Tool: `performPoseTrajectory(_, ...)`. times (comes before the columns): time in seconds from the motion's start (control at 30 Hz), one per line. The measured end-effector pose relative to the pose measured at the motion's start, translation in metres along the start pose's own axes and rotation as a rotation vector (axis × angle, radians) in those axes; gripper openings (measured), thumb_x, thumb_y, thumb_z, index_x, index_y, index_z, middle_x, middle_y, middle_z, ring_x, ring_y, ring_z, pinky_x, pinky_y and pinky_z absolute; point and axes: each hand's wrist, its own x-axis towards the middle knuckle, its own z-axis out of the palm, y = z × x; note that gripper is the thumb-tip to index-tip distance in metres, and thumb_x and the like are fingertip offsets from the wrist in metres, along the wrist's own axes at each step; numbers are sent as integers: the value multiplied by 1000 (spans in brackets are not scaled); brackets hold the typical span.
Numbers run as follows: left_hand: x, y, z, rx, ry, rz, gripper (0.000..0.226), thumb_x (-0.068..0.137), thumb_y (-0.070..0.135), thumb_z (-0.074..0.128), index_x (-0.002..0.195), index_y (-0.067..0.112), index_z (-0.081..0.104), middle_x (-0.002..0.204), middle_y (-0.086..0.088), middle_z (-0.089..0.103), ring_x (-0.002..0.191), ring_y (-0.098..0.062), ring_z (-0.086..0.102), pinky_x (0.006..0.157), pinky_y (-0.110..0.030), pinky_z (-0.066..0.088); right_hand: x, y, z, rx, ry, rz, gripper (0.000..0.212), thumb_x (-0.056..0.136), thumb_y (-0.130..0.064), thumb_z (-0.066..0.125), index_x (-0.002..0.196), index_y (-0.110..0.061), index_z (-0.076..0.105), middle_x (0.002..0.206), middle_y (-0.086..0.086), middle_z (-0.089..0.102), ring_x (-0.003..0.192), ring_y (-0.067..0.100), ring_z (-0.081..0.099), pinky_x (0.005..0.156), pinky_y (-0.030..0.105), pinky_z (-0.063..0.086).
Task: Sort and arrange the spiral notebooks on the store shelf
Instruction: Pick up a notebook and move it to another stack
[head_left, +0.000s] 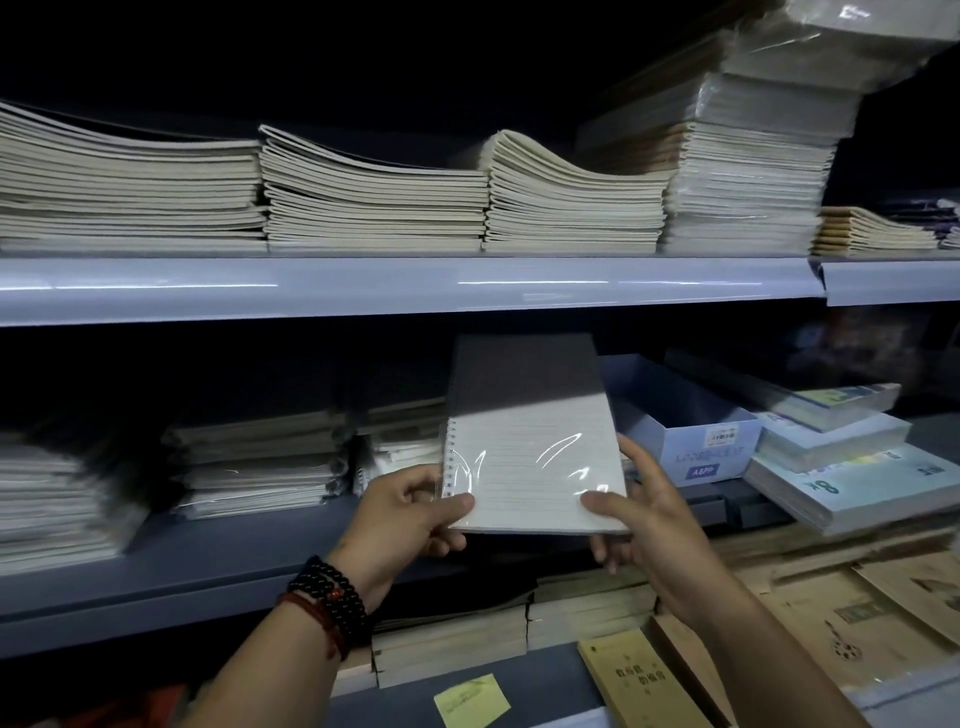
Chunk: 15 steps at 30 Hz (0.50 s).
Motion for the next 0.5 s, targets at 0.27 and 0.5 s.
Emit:
performPoseTrajectory(0.27,4,6,-12,-96,203,84,30,80,6,83,108,1,71,87,-16,76,60,-17,64,51,-20,49,14,2,24,31,29,-75,64,89,3,65,134,-38,50,106,12,71,53,28,51,45,32,39)
performPoseTrajectory(0.5,-2,1,-48,-181,224,71,25,85,0,74,110,1,72,99,-18,76,71,-22,66,62,-24,55,27,8,60,11,51,-89,58,88,2,68,129,-38,54,99,9,74,52,25,54,45,31,40)
